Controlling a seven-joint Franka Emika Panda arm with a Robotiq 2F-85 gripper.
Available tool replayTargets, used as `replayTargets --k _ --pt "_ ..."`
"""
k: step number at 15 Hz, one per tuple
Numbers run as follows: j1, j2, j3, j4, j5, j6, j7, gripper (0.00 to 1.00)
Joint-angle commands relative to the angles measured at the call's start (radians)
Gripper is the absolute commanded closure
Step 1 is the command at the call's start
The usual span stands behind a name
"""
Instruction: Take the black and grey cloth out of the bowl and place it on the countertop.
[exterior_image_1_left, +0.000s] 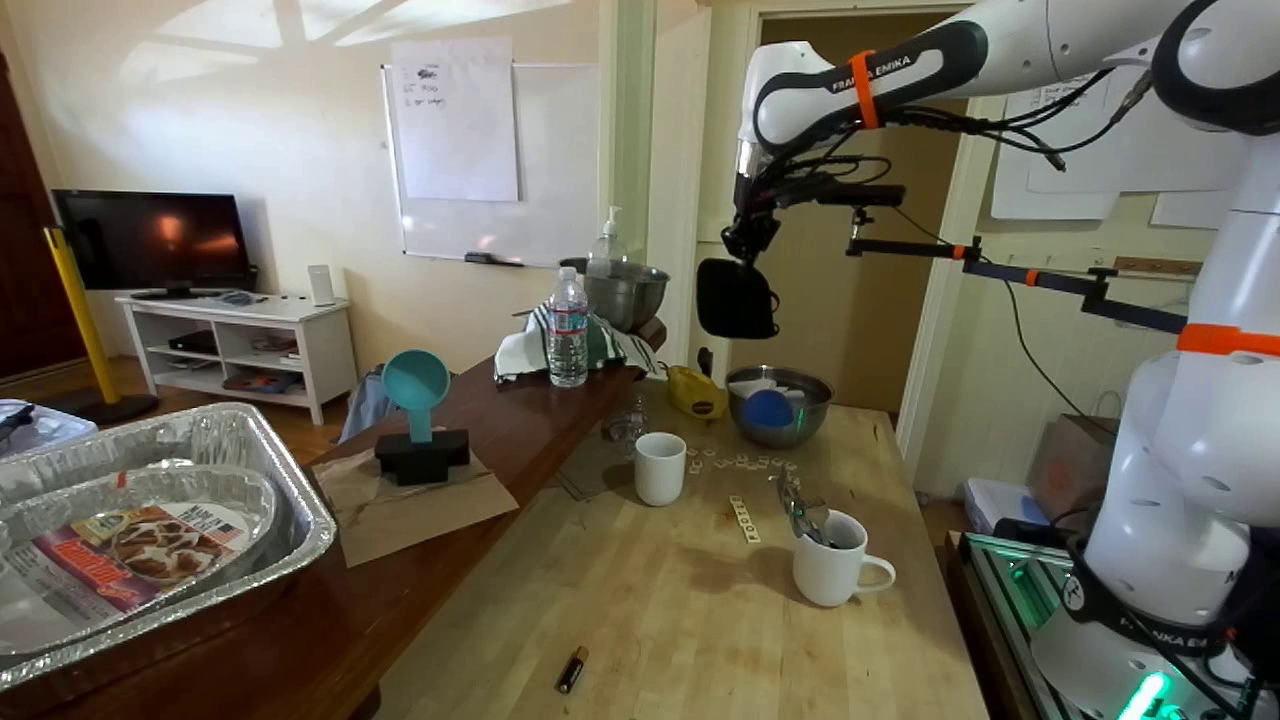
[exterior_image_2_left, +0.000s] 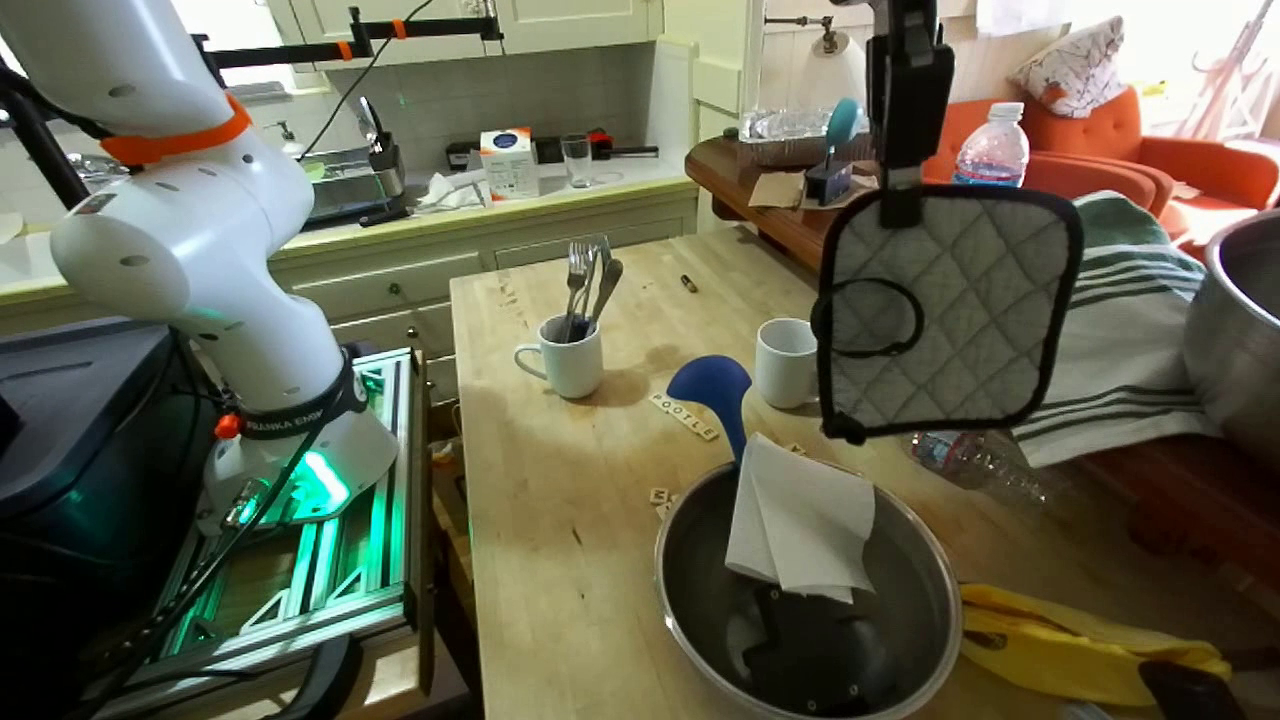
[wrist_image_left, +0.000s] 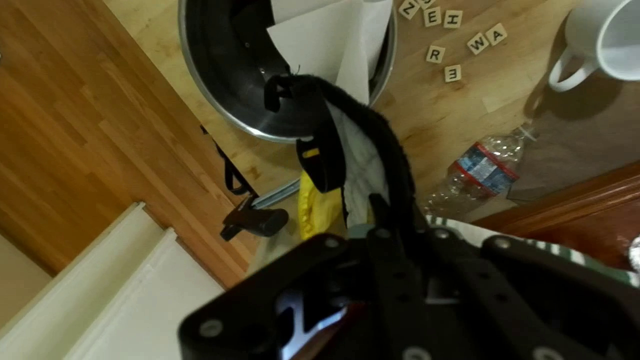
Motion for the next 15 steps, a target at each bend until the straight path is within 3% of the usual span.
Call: replayTargets --k 1,6,7,12,13,15 --pt "0.057 -0.100 0.063 -0.123 -0.083 0.059 -0.009 0.98" --pt "0.140 -0.173 0.177 -0.251 -0.175 0.141 -0.010 0.98" --pt "0.120 -0.120 0.153 -0.166 -0.129 0.082 -0.006 0.92" --pt "0.143 -0.148 0.183 -0.216 -0.153 0.109 -0.007 0.92" --pt "0.141 -0.148 0.180 -0.216 -0.153 0.110 -0.009 0.98" --pt "0.136 -0.163 0.190 -0.232 -0.225 0.111 -0.002 0.98"
